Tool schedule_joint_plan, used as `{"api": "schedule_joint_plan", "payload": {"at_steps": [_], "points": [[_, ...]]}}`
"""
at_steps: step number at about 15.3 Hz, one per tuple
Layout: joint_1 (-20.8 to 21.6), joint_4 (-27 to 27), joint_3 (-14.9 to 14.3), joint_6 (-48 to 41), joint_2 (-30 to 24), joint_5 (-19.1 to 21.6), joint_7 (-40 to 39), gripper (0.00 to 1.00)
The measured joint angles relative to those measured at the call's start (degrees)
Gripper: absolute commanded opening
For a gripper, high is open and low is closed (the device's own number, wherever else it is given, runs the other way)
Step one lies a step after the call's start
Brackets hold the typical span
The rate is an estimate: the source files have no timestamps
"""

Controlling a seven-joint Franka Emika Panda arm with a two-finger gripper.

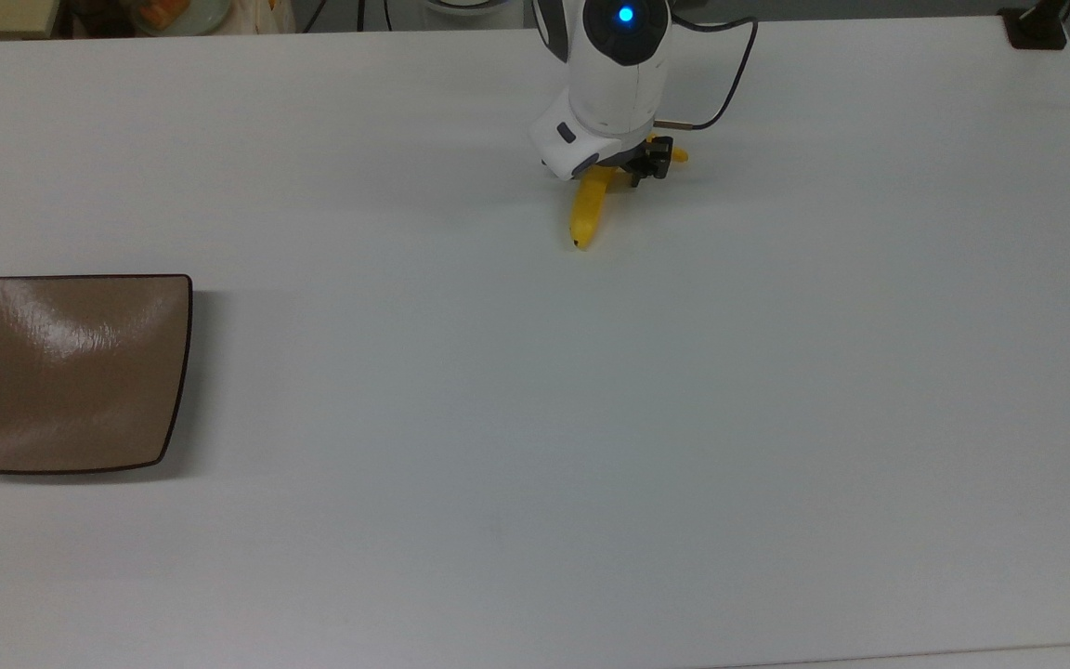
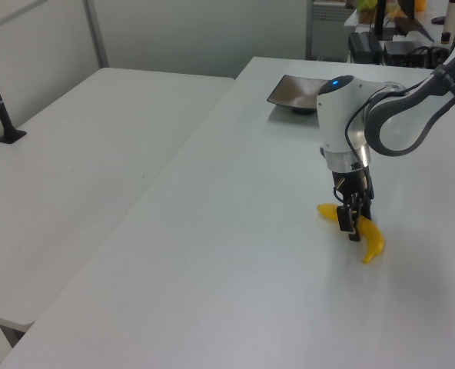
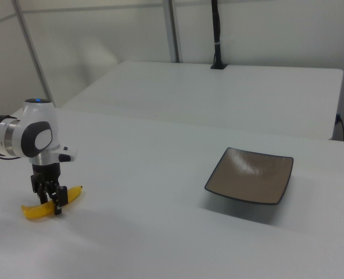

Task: Bananas placed on a ceramic plate
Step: 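Close the gripper on the banana's middle and lift it, then carry the held banana over to the brown square plate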

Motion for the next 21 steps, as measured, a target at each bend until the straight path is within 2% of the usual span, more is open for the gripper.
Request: {"api": "schedule_joint_plan", "payload": {"at_steps": [9,13,17,21], "points": [[-0.02,0.63,-0.04,0.16,-0.25,-0.08,0.00,0.20],[-0.15,2.92,-0.12,0.17,-0.27,-0.42,0.00,0.20],[-1.00,5.70,-0.20,0.18,-0.30,-1.81,-0.37,0.20],[-2.41,7.29,-0.91,0.18,-0.32,-5.37,-1.28,0.20]]}}
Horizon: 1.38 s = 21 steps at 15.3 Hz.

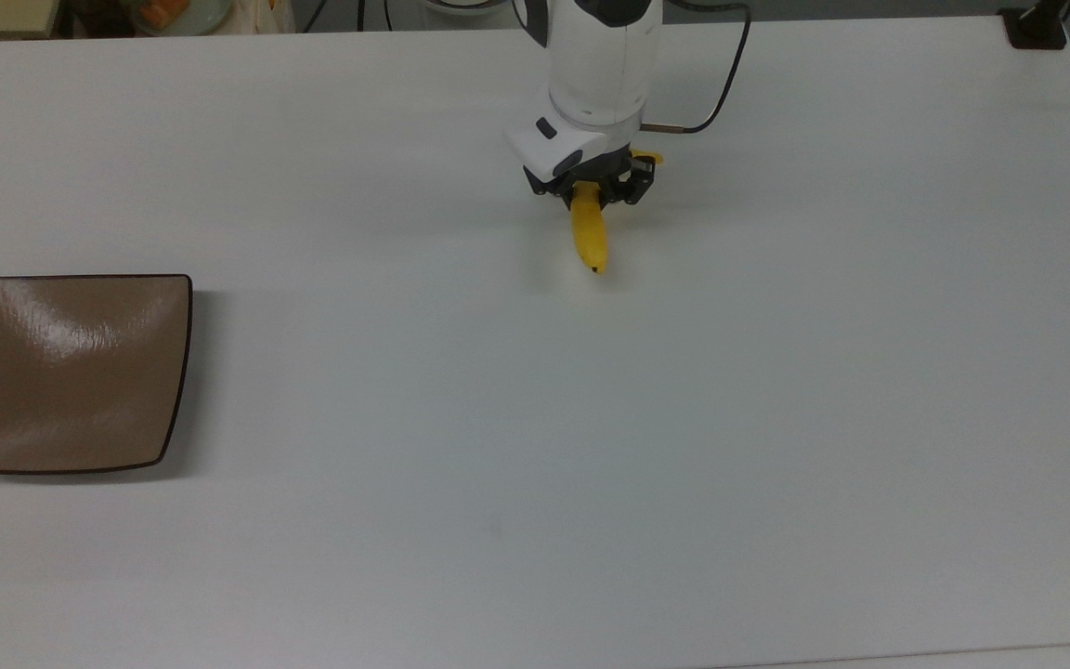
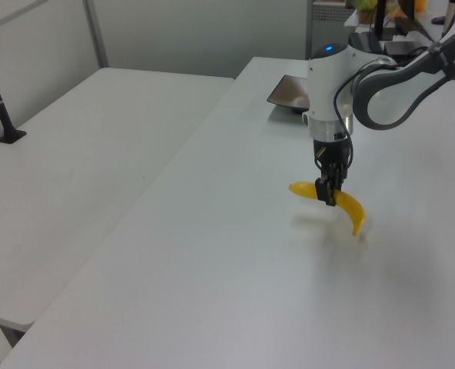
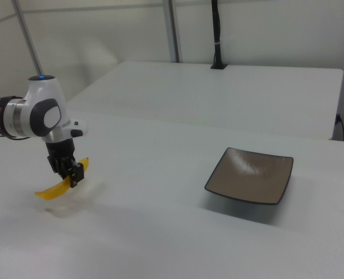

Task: Bananas placed on a ceramic plate
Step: 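Carry the held banana over to the brown square plate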

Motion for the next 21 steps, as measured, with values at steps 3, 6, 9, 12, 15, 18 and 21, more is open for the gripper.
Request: {"api": "schedule_joint_plan", "payload": {"at_steps": [3,6,9,12,15,18,21], "points": [[-0.26,1.43,-2.47,0.00,-0.02,-1.60,-1.56,0.20],[-0.62,3.29,-6.08,0.00,-0.04,-1.70,-5.46,0.20],[-1.17,4.95,-9.78,0.01,-0.07,-1.71,-10.54,0.20],[-1.91,6.47,-13.00,0.02,-0.08,-1.71,-16.02,0.20],[-3.02,7.38,-15.15,0.10,-0.07,-1.71,-20.57,0.20],[-4.32,9.26,-18.70,0.46,-0.05,-1.69,-26.21,0.20],[-6.15,11.03,-20.32,0.82,0.31,-1.69,-29.18,0.18]]}}
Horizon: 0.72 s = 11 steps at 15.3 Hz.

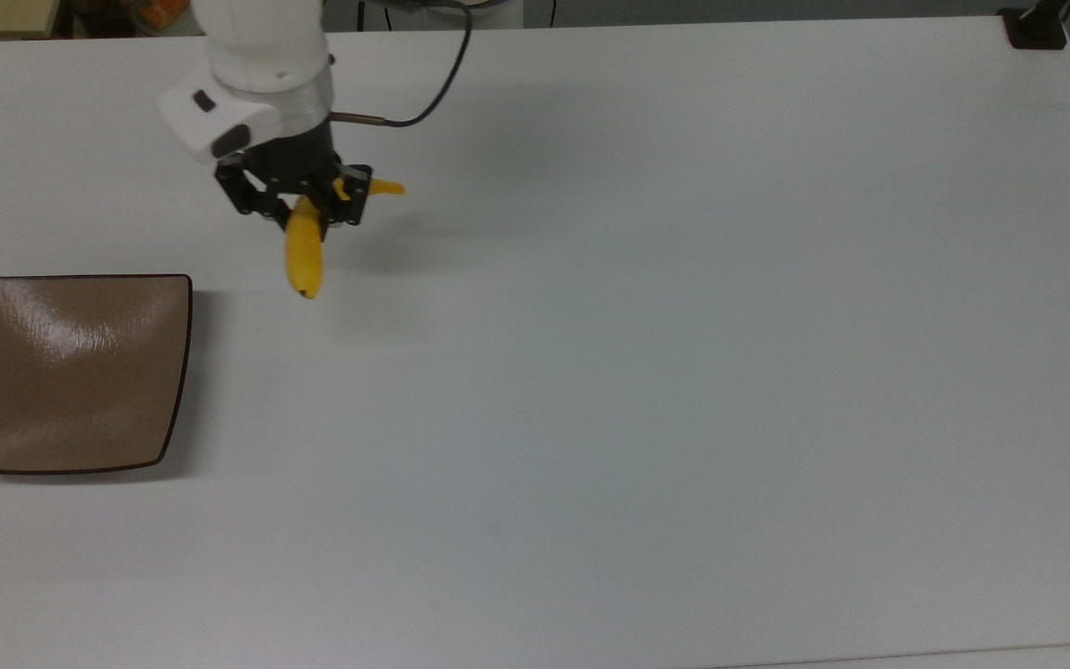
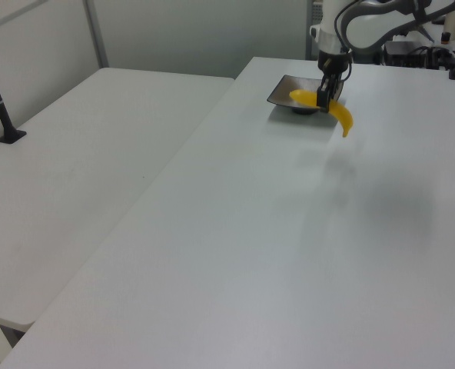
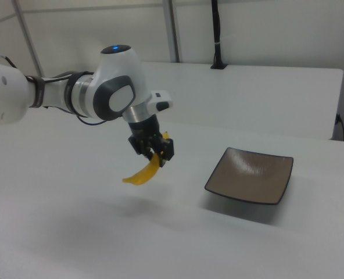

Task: Bananas placed on a ceramic plate
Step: 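Carry the held banana over to the brown square plate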

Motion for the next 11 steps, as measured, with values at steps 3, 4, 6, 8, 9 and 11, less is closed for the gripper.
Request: {"api": "schedule_joint_plan", "payload": {"at_steps": [3,4,6,8,9,11], "points": [[-1.79,2.97,-0.68,1.00,1.96,0.08,-0.93,0.18],[-2.30,4.48,-0.72,1.09,3.10,0.27,-0.93,0.18],[-3.12,7.60,-0.75,1.29,5.84,1.35,-0.93,0.18],[-4.43,10.81,-0.83,4.04,9.10,2.50,-0.93,0.17],[-5.41,11.88,-0.90,6.59,10.45,2.73,-0.93,0.16],[-7.44,12.64,-0.97,10.93,11.94,4.63,-0.98,0.16]]}}
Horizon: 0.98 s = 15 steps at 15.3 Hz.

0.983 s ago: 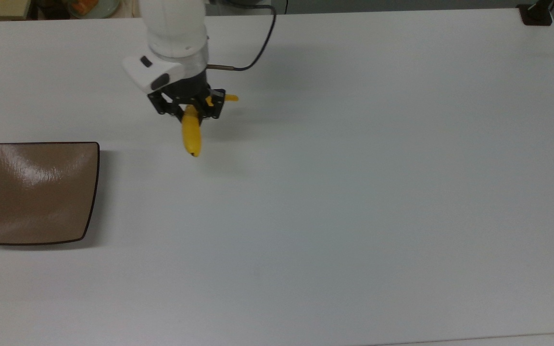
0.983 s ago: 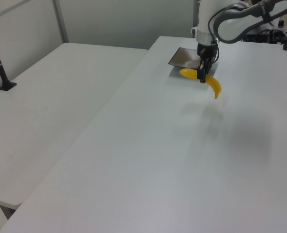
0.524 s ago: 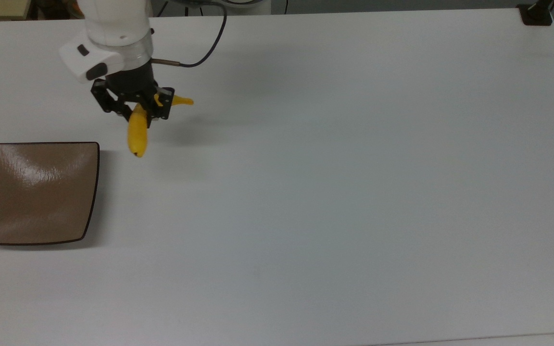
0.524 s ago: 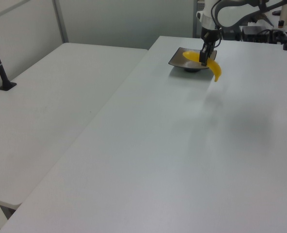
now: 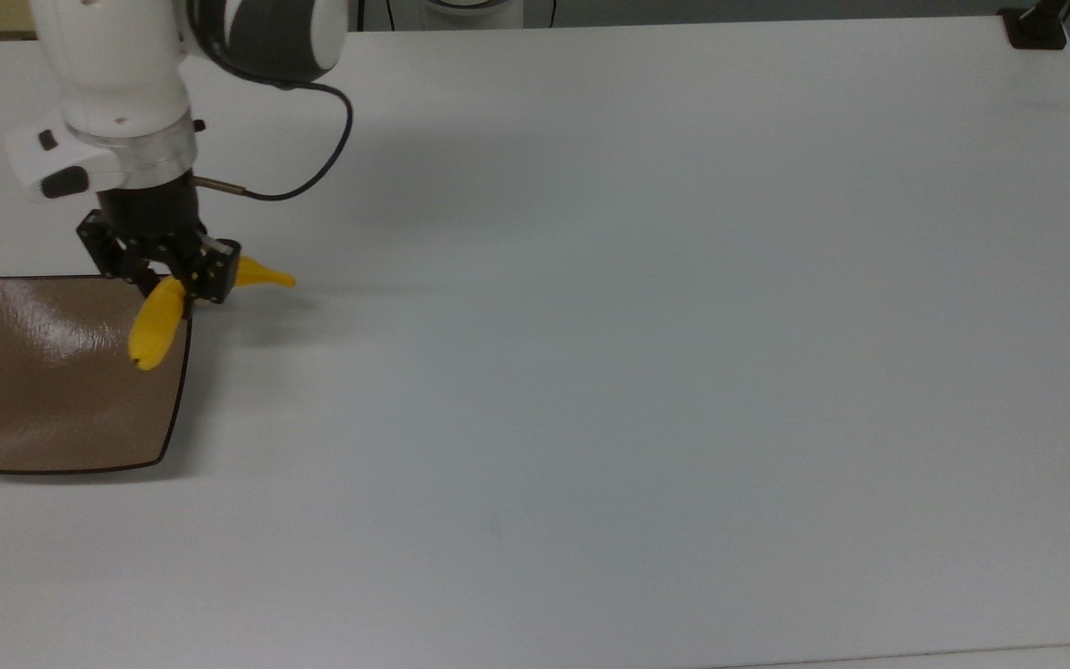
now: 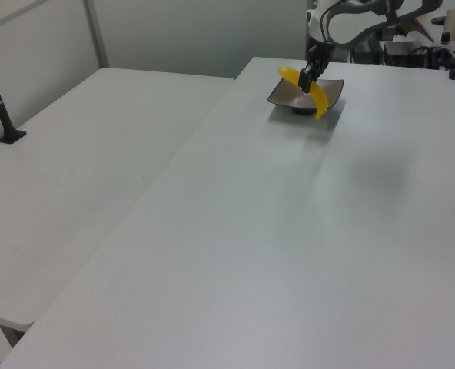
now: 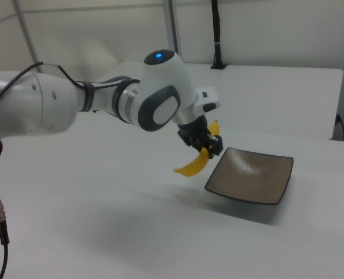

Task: Bananas placed on a ceramic plate
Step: 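Carry the held banana over to the brown square plate, then lower the banana onto the plate and open the gripper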

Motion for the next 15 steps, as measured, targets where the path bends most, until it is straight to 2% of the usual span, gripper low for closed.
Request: {"api": "schedule_joint_plan", "payload": {"at_steps": [3,6,7,8,9,15], "points": [[-2.40,1.24,-0.10,5.39,2.31,3.98,-1.09,0.16],[-2.87,2.39,-0.83,8.74,3.88,4.88,-1.10,0.20],[-2.87,2.51,-0.94,9.65,4.13,5.00,-1.10,0.41],[-2.87,2.61,-0.96,10.18,4.28,5.05,-1.10,0.80],[-2.87,2.69,-0.97,10.29,4.35,5.11,-1.09,1.00],[-2.87,2.81,-0.98,10.30,4.40,5.23,-0.94,1.00]]}}
